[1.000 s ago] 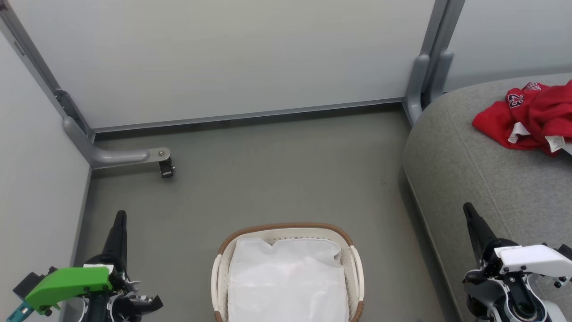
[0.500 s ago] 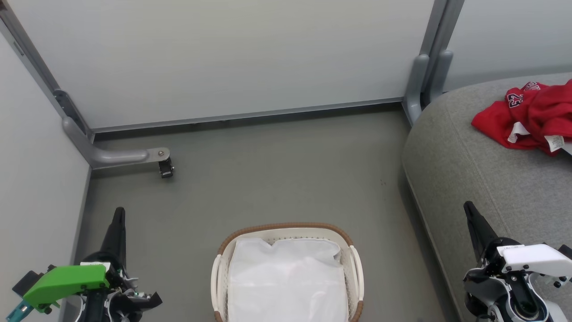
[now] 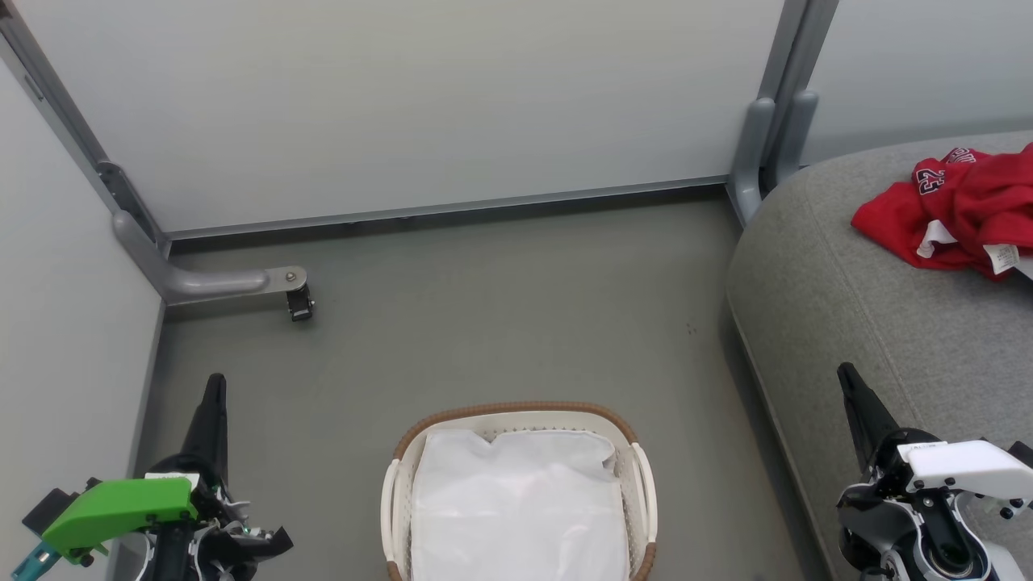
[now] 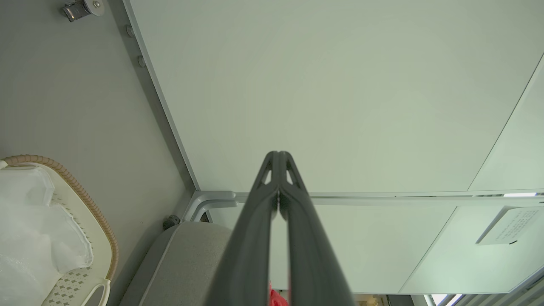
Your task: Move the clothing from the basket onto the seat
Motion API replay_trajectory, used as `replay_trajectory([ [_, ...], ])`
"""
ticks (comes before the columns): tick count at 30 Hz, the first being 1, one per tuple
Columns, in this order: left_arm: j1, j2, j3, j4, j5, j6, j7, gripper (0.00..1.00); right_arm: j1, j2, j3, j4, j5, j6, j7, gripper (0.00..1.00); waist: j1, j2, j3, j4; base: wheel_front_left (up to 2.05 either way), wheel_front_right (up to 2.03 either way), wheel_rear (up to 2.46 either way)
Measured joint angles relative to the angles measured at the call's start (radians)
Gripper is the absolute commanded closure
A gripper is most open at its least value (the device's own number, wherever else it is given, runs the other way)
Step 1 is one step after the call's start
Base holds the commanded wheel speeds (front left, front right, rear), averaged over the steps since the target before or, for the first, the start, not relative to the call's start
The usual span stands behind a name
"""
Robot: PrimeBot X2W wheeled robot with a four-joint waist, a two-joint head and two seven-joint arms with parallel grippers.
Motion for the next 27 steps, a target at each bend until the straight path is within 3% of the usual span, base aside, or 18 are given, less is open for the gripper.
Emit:
replay_trajectory([
  [27,0.000,0.000,0.000,0.000,0.000,0.000,0.000,1.00,0.000,0.000,0.000,0.000,0.000,0.000,0.000,1.00,0.0000,0.0000,0.000,0.000,0.00,0.00,0.00],
])
